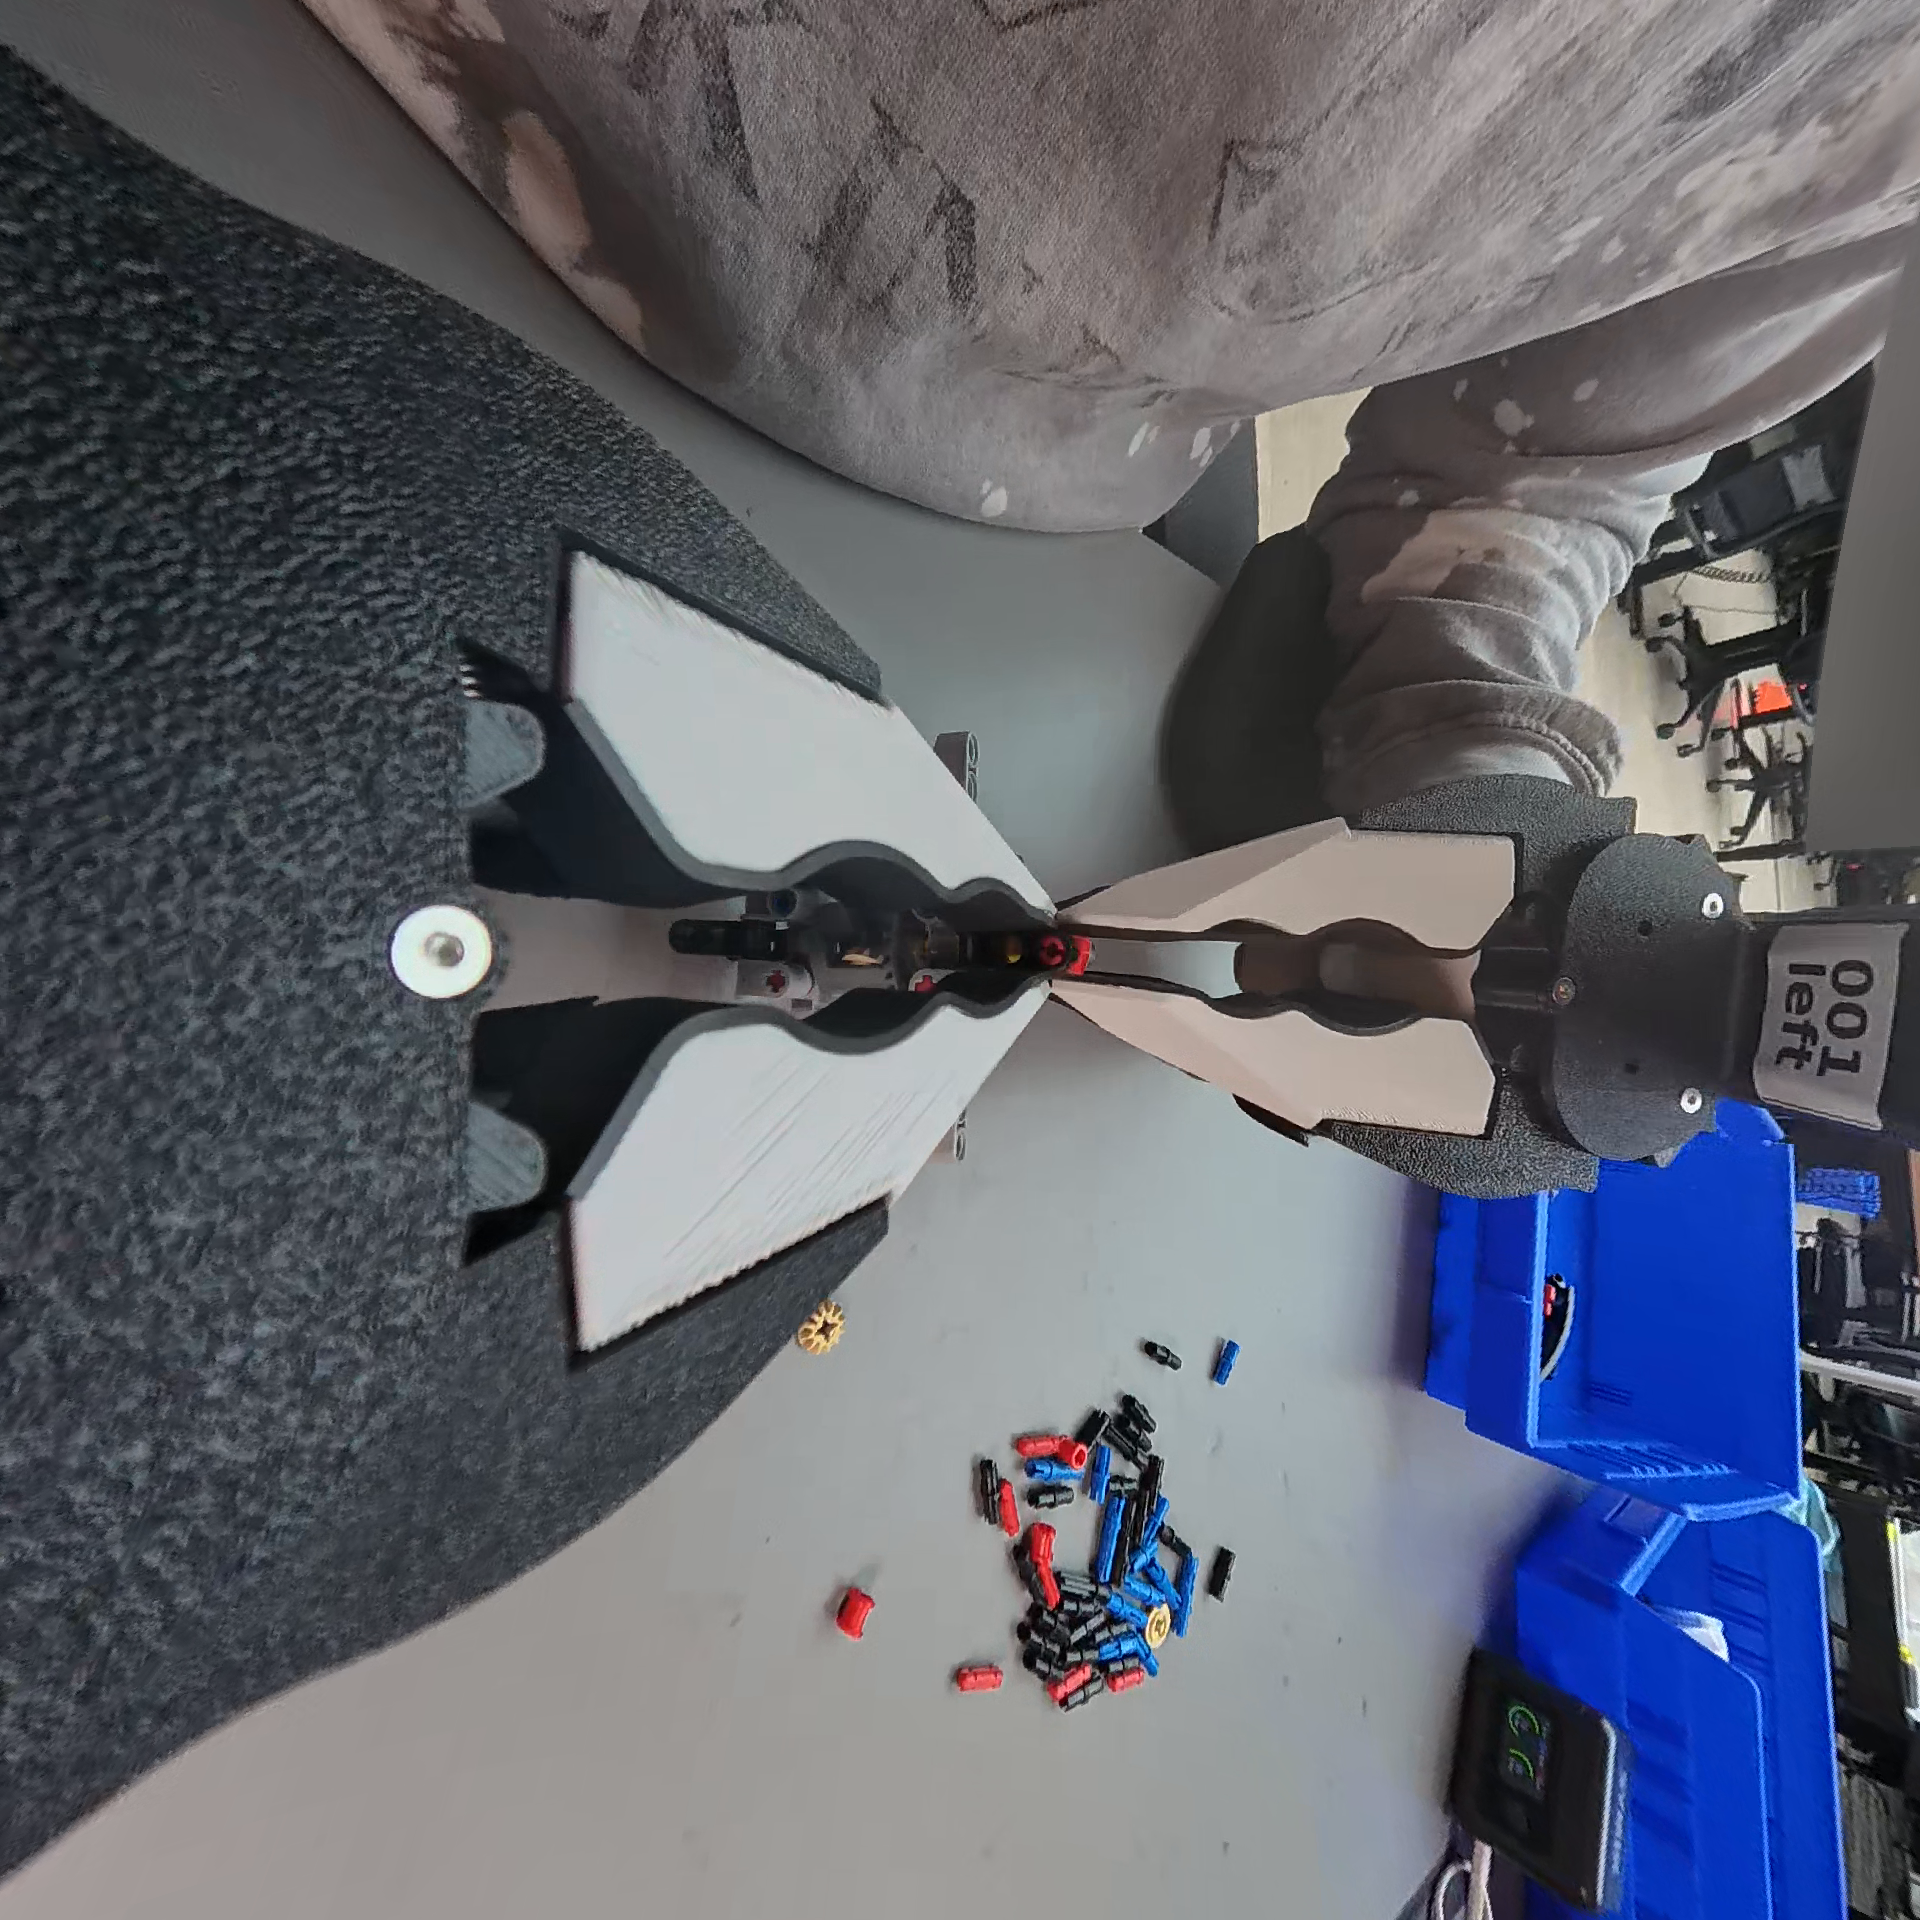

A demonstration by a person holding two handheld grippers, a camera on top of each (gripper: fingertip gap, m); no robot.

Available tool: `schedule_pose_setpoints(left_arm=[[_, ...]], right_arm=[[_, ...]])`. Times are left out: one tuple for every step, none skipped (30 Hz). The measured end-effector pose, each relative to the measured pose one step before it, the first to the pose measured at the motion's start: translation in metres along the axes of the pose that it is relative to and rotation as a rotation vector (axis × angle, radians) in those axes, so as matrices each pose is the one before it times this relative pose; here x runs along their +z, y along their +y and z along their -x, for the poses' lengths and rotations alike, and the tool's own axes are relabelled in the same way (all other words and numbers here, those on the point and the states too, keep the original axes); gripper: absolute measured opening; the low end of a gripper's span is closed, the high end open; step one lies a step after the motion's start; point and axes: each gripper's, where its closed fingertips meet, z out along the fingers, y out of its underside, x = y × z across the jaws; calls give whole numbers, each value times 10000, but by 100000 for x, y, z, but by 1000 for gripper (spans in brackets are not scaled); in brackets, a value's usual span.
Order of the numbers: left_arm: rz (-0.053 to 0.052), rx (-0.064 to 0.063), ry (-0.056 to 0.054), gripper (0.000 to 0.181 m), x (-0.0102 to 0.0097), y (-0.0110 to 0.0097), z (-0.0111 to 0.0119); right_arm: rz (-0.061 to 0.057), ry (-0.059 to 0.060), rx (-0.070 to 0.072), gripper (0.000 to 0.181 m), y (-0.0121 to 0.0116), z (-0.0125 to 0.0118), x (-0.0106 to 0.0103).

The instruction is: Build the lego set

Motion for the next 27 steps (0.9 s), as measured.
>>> schedule_pose_setpoints(left_arm=[[-171, -215, 99, 7, -64, -123, -36], [-122, -211, 115, 7, -71, -112, -50], [-41, -84, 45, 7, -24, -9, 8], [-26, -102, 63, 7, 62, 75, -9], [-172, -195, 120, 7, -28, -121, -16], [-128, -251, 167, 7, -47, -99, -43], [-106, -217, 104, 6, -43, -57, 48], [-60, -168, 152, 7, 19, 20, -91], [-49, -131, 94, 6, 14, 24, -59], [-104, -201, 132, 6, -61, -110, -65], [-56, -175, 137, 6, -46, -78, -82], [-11, -118, 31, 6, 0, 46, 55], [-110, -151, 94, 6, -41, -117, -53], [-91, -92, 80, 6, -33, -131, -103], [-7, -37, -3, 6, 16, -7, 14], [36, -23, -19, 6, 47, 90, 47], [-34, -58, 4, 6, 10, -20, 23], [-66, -124, 46, 6, -48, -100, 17], [-79, -142, 7, 6, -64, -106, 113], [-183, -223, 102, 6, -112, -240, 1], [-229, -283, 140, 6, -107, -289, -30], [-211, -287, 158, 6, -86, -282, -74], [-179, -241, 122, 6, -59, -234, -21], [-151, -231, 121, 6, -71, -166, -5], [-131, -221, 144, 5, -45, -114, -21], [20, -96, -24, 5, 28, 77, 111], [206, 67, -189, 6, 126, 278, 242]], right_arm=[[-73, 4, -12, 5, -112, 25, -73], [-111, -21, 73, 6, -116, 8, -61], [-44, -34, 101, 5, 25, -4, -9], [45, -21, -7, 5, 101, 22, -20], [-77, -2, 54, 5, -99, -8, -89], [-96, -85, 166, 6, -89, 25, -115], [-32, 42, 13, 5, -1, -79, -103], [8, -59, 17, 5, 34, 98, -51], [11, -55, 44, 5, 48, 82, -20], [-107, -14, 50, 5, -120, 12, -84], [-27, -81, 85, 5, -39, 79, -58], [99, 71, -115, 5, 91, -52, 6], [-44, 11, -20, 5, -124, 26, -56], [-70, -74, 76, 5, -144, 88, -78], [36, 22, -35, 5, 51, -20, -49], [72, 9, -20, 5, 107, 10, 15], [-17, 27, -23, 5, 4, -22, -34], [-49, 15, 36, 5, -74, -32, -32], [22, 86, -28, 5, -18, -141, 8], [-66, 44, -20, 5, -184, -88, -44], [-100, 10, 62, 5, -223, -73, -86], [-102, -29, 89, 5, -135, -40, -101], [-136, -61, 191, 7, -119, -48, -83], [-94, -23, 153, 6, -50, -76, -19], [-95, -49, 103, 6, -82, 6, -24], [50, -16, 84, 6, 89, -58, -1], [134, -2, 105, 6, 298, -106, 4]])
